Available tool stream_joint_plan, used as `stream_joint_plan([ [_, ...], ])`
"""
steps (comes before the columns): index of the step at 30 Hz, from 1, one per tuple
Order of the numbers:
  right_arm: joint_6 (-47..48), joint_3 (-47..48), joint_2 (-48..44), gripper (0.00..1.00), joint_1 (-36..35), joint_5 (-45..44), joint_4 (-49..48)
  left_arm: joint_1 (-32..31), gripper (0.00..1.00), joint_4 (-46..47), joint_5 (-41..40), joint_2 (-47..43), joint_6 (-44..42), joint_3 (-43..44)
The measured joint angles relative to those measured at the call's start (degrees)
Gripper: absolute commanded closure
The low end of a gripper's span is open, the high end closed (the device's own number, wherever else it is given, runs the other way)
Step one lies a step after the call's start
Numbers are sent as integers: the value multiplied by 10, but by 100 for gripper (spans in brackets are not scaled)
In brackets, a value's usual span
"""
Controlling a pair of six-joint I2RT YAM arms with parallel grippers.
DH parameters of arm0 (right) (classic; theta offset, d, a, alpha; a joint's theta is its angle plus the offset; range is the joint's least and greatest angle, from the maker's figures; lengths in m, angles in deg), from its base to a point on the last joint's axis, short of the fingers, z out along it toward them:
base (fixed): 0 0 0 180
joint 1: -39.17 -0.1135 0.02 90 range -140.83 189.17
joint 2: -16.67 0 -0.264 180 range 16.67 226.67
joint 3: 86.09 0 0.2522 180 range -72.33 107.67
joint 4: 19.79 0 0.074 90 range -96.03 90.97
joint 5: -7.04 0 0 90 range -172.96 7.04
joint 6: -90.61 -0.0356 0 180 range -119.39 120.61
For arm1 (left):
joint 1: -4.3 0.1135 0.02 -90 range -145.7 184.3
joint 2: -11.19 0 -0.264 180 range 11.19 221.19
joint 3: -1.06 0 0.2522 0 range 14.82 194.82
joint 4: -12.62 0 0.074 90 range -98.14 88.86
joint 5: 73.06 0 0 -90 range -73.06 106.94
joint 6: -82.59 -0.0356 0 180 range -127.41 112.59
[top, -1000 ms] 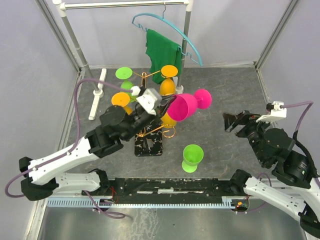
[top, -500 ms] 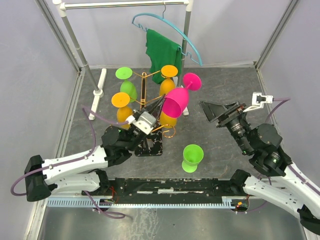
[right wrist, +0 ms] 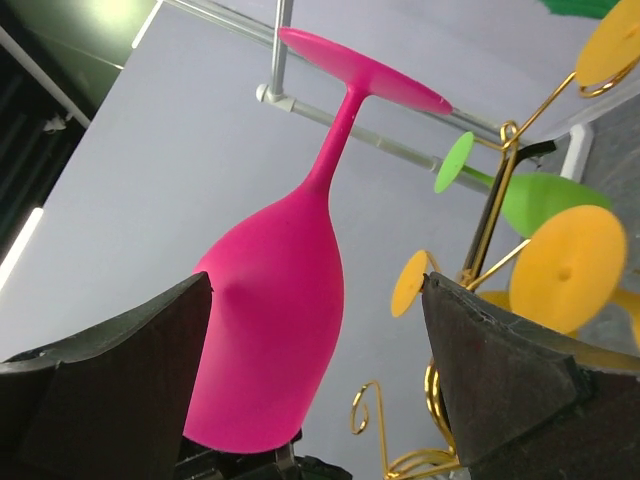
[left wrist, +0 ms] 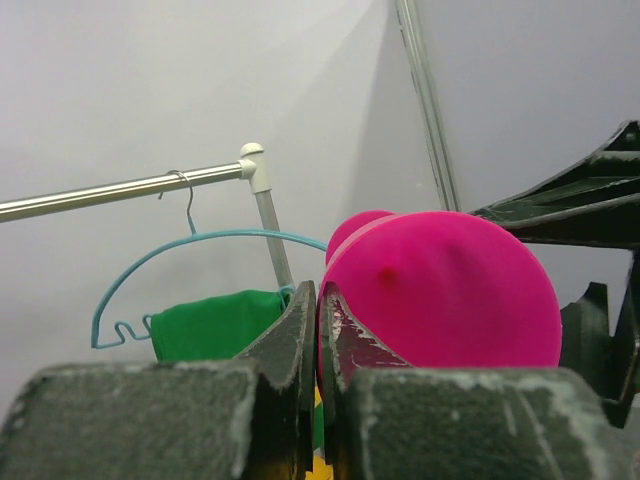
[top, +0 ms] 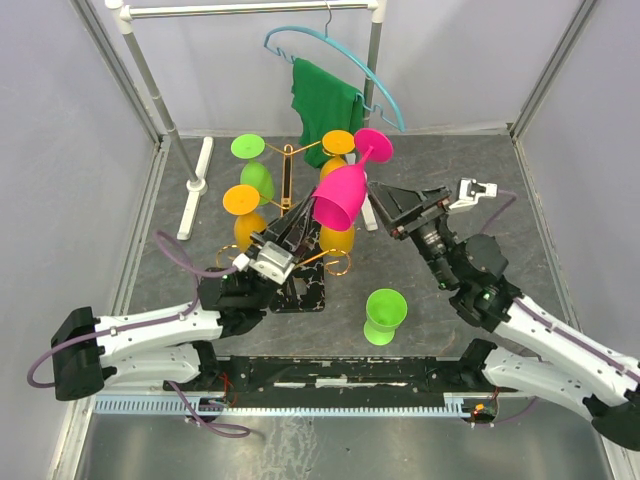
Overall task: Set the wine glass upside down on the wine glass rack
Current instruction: Turn the wine glass upside down at the wine rack.
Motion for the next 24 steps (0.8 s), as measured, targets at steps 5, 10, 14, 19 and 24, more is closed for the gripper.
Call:
stream_joint_plan([
  [5,-23,0,51,8,0,15,-89,0,97,22,0,0,0,-5],
  [10,-34,0,83,10,0,15,-171,0,97,34,0,0,0,-12],
  [14,-36,0,100,13,0,12,-217,0,97,39,0,-1,0,-17],
  [19,-41,0,124,19,0,5,-256,0,97,49,1,-2,0,-23],
  [24,-45,0,143,32,0,-4,-287,0,97,54,1,-6,1,-30],
])
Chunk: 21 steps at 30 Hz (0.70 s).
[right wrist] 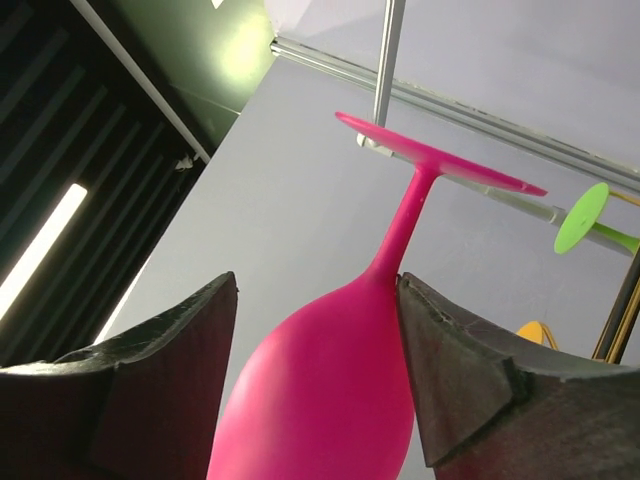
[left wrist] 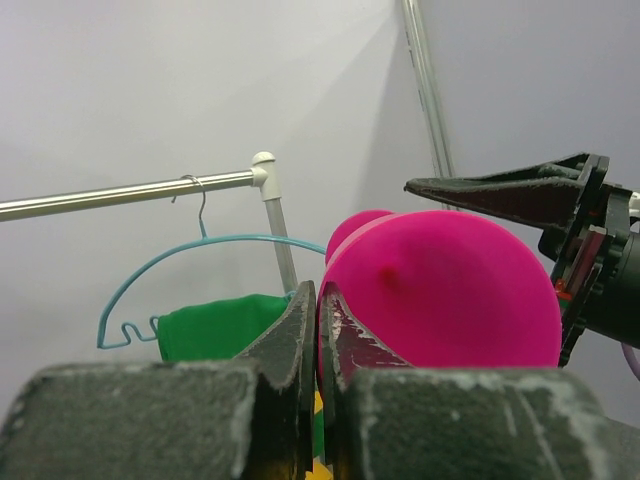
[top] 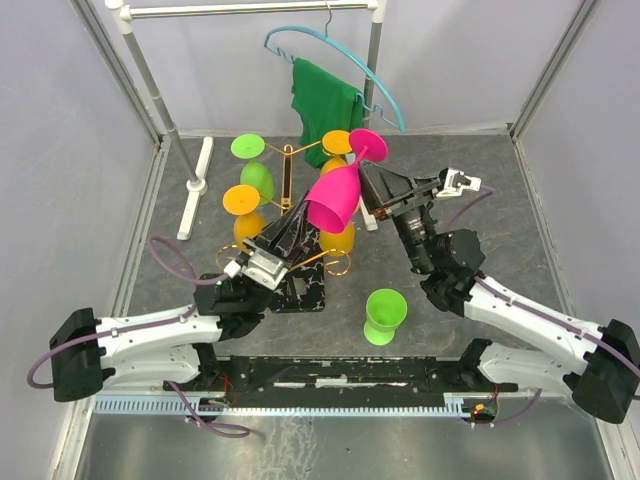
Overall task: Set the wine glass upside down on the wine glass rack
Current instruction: Turn the wine glass upside down at the wine rack.
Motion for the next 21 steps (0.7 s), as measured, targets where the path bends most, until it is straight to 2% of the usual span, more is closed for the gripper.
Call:
stream_joint_plan([
  [7,-8,0,26,42,0,0,-27,0,97,9,1,-8,6,-3],
  [21,-29,14,61,52,0,14,-63,0,97,23,4,-9,18,-7],
])
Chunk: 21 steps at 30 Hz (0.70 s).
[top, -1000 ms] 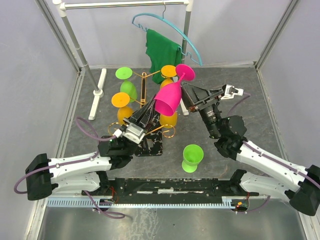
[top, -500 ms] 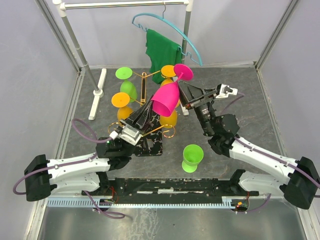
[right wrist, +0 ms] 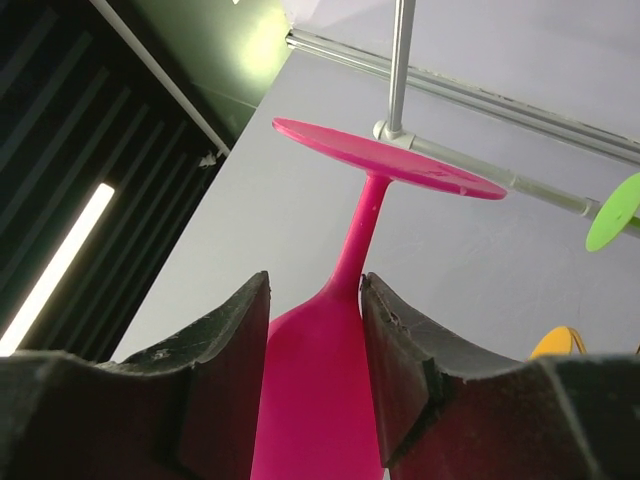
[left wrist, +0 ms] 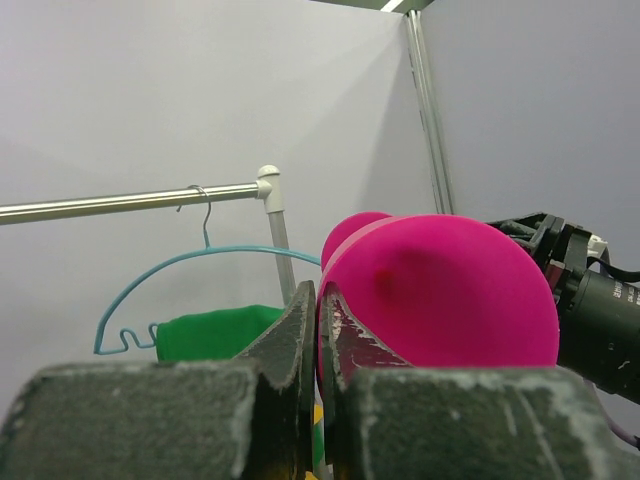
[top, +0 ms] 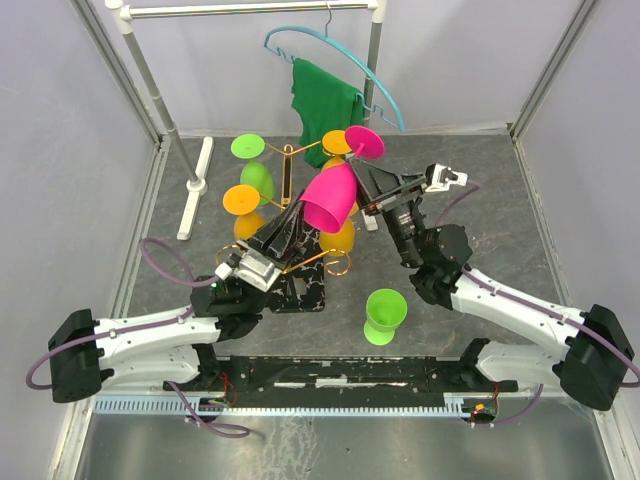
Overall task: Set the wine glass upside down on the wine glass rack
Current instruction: Turn the wine glass upside down at the wine rack.
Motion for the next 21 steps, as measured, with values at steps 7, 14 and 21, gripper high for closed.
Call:
stream_joint_plan([
  [7,-10,2,3,71,2,0,-5,0,97,11,2,-1,6,-2],
  [14,-16,2,2,90,2,1,-18,0,84,10,10,-13,20,-3],
  [21,9,0,-14,92,1,3,-16,0,70,-16,17,-27,33,-8],
])
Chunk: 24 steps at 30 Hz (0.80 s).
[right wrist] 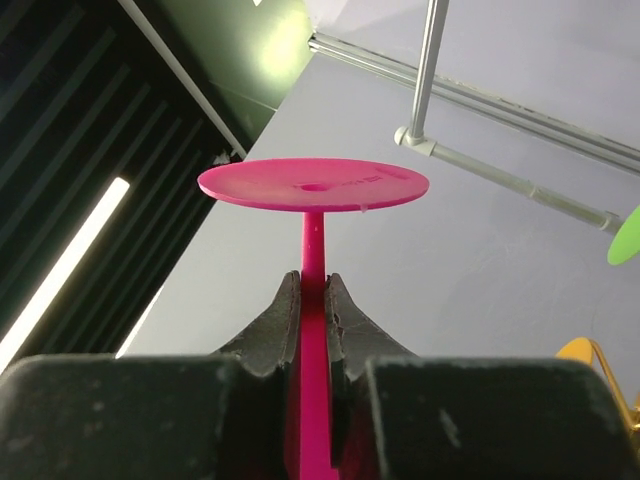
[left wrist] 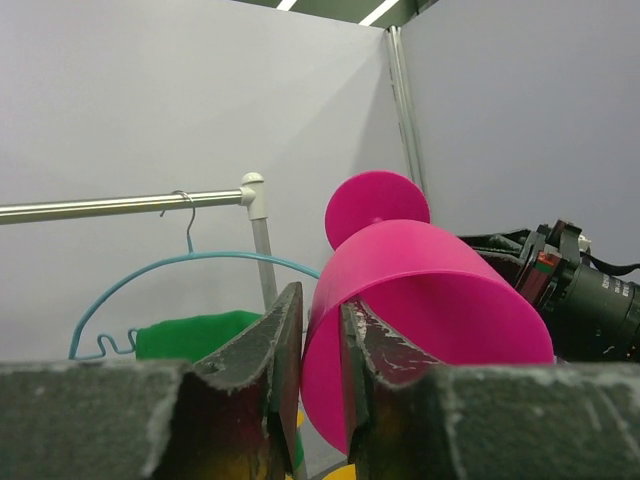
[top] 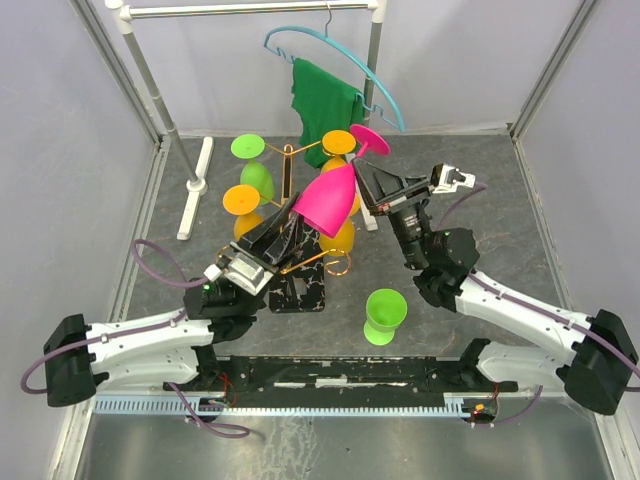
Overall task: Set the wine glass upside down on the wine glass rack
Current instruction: Turn the wine glass upside down at the wine rack.
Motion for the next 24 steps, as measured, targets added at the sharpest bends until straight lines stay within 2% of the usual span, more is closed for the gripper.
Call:
stream_joint_plan([
  [2,11,-7,-9,92,-1,0,6,0,64,-8,3,-6,1,-2],
  [5,25,-16,-24,93,-1,-3,16,0,48,-18,9,-16,2,-5],
  [8,38,-23,-37,93,-1,-10,23,0,39,-34,12,-25,2,-6],
  [12,61,-26,-53,94,-1,-17,35,0,34,-68,16,-38,2,-6],
  [17,112,-26,-82,96,-1,-25,77,0,26,-163,24,-81,4,-11],
  [24,247,1,-167,96,-1,-27,244,0,22,-351,12,-181,35,-13],
])
